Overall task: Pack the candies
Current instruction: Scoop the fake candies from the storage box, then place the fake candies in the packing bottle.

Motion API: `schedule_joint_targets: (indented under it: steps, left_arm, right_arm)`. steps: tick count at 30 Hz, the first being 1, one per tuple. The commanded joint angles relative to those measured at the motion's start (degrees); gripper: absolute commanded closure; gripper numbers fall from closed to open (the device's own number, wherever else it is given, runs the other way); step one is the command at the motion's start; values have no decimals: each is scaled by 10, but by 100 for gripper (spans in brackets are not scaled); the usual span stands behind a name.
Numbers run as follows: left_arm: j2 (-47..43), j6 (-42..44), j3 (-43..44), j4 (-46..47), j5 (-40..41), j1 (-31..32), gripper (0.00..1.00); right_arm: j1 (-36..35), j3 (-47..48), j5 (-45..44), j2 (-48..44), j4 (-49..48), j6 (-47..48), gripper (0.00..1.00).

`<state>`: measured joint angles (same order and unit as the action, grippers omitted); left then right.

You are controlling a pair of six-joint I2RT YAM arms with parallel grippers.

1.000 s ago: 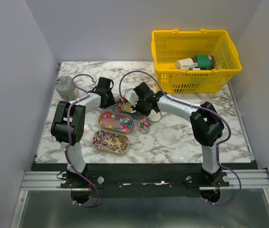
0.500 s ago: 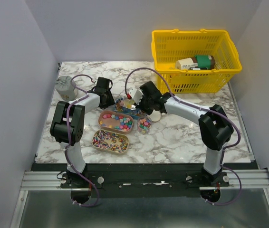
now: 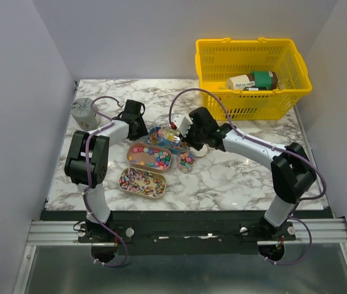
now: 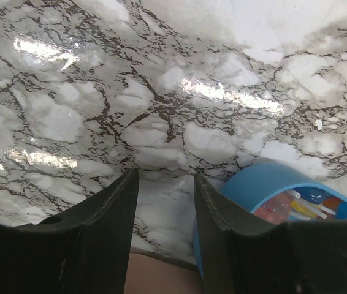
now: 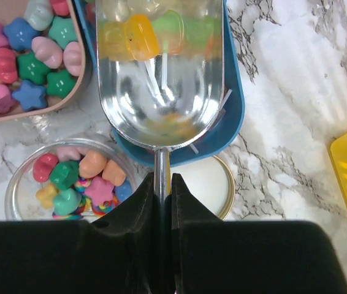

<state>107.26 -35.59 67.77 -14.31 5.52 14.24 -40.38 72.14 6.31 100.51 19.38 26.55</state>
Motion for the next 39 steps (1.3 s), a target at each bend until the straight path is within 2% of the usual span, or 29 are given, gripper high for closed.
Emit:
schedule_joint_targets:
  steps: [1, 9, 16, 24, 31, 39]
  left_arm:
    - [-19, -4, -11, -7, -2, -3, 49]
    - [-24, -6, -16, -7, -2, -2, 48]
    - [-23, -6, -16, -8, -7, -1, 48]
    - [-20, -7, -15, -9, -10, 3, 48]
    - [-15, -8, -13, -10, -13, 7, 48]
    - [-20, -5, -11, -14, -9, 9, 48]
  right_arm:
    - [3, -27, 7, -58, -19, -5, 99]
    - [3, -77, 13, -140, 25, -15, 99]
    - [4, -76, 19, -182, 152, -28, 99]
    - [3, -89, 28, -234, 227, -50, 99]
    - [3, -61, -13, -225, 325, -52, 99]
    - [2, -20, -38, -210, 385, -56, 99]
